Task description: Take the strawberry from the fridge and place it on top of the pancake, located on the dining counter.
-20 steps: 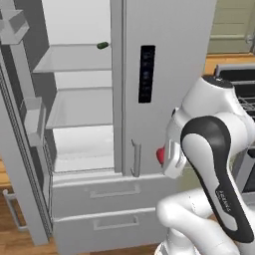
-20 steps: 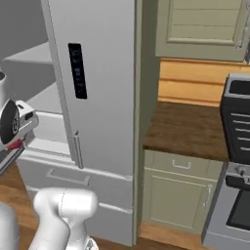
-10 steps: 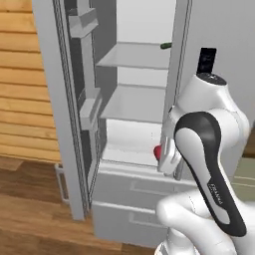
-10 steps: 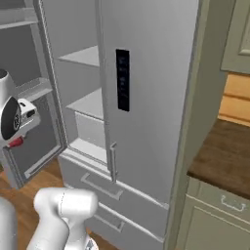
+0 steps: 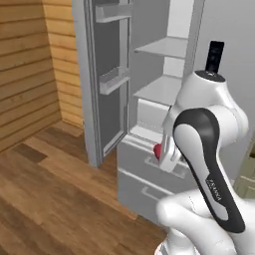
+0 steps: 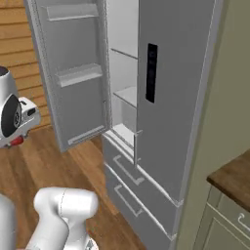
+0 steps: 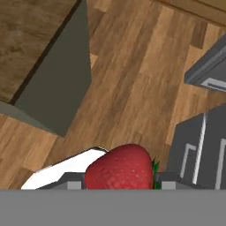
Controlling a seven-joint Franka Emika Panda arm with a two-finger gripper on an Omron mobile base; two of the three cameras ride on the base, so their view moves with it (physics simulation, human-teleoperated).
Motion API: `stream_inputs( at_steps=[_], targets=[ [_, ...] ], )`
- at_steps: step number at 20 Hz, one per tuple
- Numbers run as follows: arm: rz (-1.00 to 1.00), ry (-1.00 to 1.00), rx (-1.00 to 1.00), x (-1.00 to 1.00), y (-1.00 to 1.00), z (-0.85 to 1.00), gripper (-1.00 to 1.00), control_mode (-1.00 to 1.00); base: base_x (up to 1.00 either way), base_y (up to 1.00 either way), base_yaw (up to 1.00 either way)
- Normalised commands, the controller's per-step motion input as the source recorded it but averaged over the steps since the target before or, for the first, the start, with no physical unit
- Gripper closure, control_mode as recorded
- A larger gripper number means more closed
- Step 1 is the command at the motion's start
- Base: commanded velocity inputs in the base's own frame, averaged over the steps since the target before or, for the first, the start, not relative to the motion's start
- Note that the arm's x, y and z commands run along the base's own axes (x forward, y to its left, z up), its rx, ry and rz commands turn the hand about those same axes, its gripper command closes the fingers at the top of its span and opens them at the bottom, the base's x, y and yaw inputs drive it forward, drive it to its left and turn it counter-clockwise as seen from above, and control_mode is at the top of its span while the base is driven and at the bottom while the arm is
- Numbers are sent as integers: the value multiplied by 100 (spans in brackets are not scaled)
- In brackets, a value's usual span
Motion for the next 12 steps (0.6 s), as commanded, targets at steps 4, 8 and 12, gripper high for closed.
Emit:
stream_inputs(
  at_steps=[4,8,12],
  targets=[
    [0,0,0,0,0,0,100,100,-48,-18,68],
    [0,0,0,0,0,0,100,100,24,0,72],
    [0,0,0,0,0,0,100,100,51,4,64]
  ],
)
